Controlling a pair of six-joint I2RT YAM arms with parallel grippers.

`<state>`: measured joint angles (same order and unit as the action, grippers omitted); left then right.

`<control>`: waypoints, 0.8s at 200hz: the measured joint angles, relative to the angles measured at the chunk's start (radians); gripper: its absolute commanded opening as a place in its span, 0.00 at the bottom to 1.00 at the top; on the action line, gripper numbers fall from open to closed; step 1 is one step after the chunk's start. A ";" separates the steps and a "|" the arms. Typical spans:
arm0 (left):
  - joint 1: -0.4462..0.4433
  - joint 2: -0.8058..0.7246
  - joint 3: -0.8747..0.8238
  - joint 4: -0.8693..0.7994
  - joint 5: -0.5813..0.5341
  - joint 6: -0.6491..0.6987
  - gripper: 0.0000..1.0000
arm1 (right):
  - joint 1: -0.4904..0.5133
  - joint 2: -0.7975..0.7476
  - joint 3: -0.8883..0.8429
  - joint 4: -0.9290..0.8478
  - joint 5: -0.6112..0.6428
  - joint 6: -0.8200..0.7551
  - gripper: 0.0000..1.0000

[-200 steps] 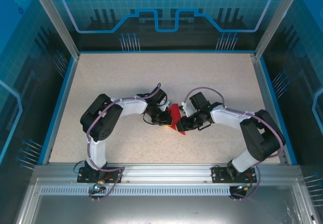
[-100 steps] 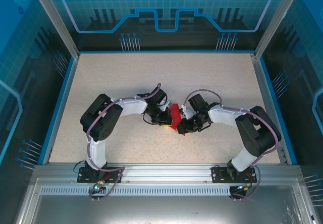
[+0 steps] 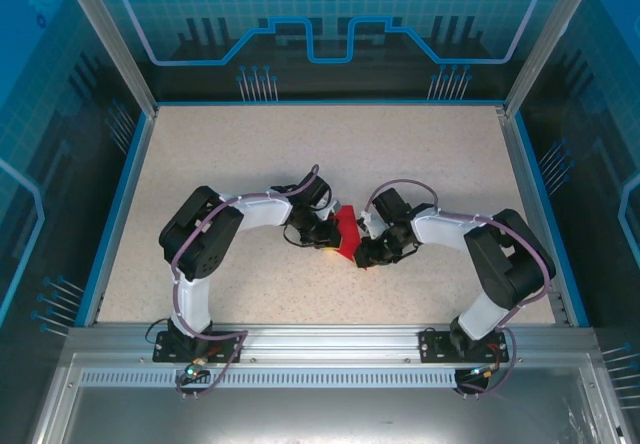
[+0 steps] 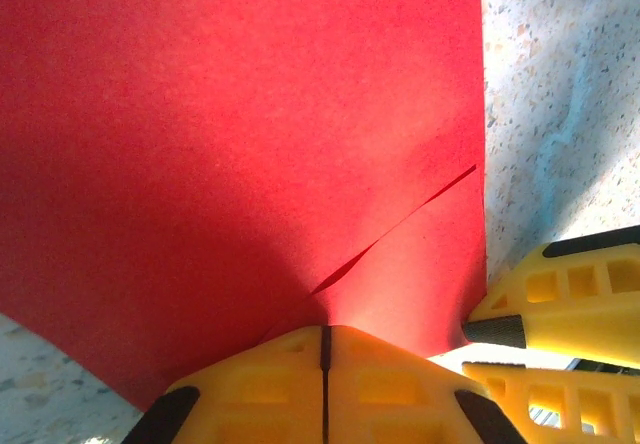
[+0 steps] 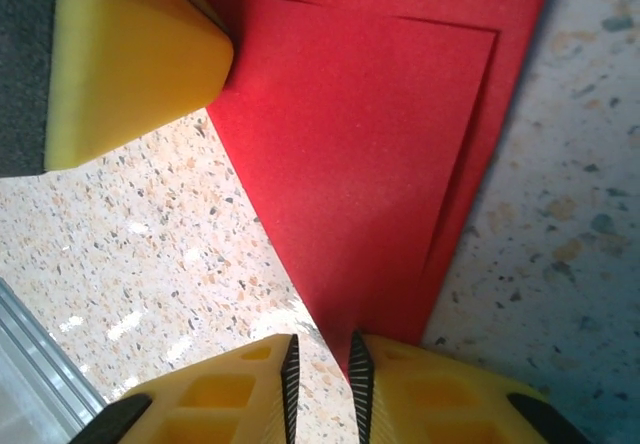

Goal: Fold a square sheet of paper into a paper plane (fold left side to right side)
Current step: Third fold the triangle at the center of the table.

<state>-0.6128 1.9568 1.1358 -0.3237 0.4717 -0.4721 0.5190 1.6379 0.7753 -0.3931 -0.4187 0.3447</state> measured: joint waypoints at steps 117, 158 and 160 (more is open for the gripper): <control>-0.002 0.000 0.001 0.000 0.000 0.000 0.07 | 0.010 -0.218 -0.013 -0.127 0.069 0.065 0.00; -0.002 0.000 0.001 0.000 0.000 0.000 0.07 | 0.051 -0.098 0.029 -0.065 0.067 0.111 0.00; -0.002 0.000 0.001 0.000 0.000 0.000 0.07 | 0.053 -0.091 0.030 -0.062 0.068 0.113 0.00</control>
<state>-0.6147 1.9572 1.1370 -0.3233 0.4717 -0.4721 0.5716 1.5471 0.8055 -0.4553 -0.3504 0.4572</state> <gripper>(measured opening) 0.073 0.042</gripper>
